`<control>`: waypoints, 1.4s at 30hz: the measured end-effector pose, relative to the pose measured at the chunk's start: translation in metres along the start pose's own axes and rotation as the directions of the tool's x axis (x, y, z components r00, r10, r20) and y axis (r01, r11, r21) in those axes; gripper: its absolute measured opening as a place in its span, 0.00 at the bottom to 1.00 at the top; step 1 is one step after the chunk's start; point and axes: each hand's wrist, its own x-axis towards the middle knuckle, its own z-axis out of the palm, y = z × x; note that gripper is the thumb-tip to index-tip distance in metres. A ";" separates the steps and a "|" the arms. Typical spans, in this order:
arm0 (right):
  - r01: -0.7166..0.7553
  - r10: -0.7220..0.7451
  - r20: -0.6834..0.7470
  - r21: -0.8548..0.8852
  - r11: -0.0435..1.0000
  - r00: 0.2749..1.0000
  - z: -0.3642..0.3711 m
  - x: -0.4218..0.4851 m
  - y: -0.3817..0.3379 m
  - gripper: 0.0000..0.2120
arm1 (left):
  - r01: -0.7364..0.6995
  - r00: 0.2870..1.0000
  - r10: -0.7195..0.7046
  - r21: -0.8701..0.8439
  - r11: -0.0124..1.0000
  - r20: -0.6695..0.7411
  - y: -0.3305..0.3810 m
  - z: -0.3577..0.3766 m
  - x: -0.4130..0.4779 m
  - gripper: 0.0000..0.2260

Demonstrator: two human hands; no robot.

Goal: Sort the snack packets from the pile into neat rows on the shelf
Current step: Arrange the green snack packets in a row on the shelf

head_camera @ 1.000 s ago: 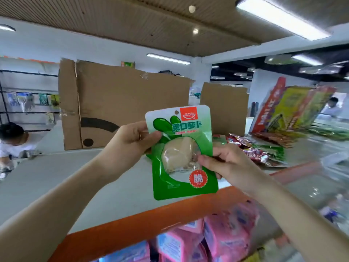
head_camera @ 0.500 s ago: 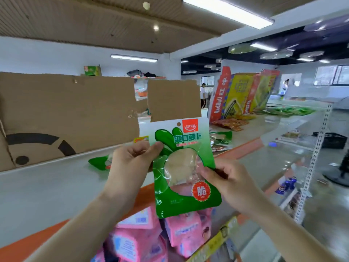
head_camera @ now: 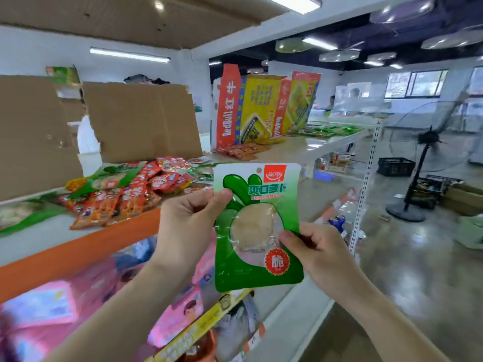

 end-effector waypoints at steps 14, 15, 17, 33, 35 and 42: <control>-0.051 -0.002 -0.217 -0.237 0.970 0.976 -0.130 -0.014 0.061 0.19 | 0.329 0.943 -0.321 -0.110 0.938 0.086 -0.050 0.153 0.010 0.09; -0.059 0.001 -0.232 -0.241 0.969 0.973 -0.134 -0.012 0.066 0.19 | 0.337 0.940 -0.329 -0.103 0.936 0.092 -0.055 0.160 0.012 0.10; -0.093 0.034 -0.250 -0.229 0.969 0.968 -0.141 -0.010 0.077 0.18 | 0.343 0.936 -0.333 -0.095 0.934 0.110 -0.065 0.172 0.015 0.10; -0.292 0.149 -0.464 -0.252 0.923 0.873 -0.228 0.056 0.120 0.11 | 0.248 0.905 -0.188 -0.114 0.962 0.382 -0.137 0.293 0.121 0.09; -0.290 0.121 -0.492 -0.282 0.915 0.862 -0.236 0.071 0.125 0.12 | 0.221 0.907 -0.148 -0.147 0.964 0.394 -0.142 0.303 0.140 0.10; -0.312 0.132 -0.539 -0.256 0.915 0.832 -0.250 0.109 0.144 0.10 | 0.185 0.884 -0.064 -0.221 0.958 0.464 -0.167 0.328 0.185 0.09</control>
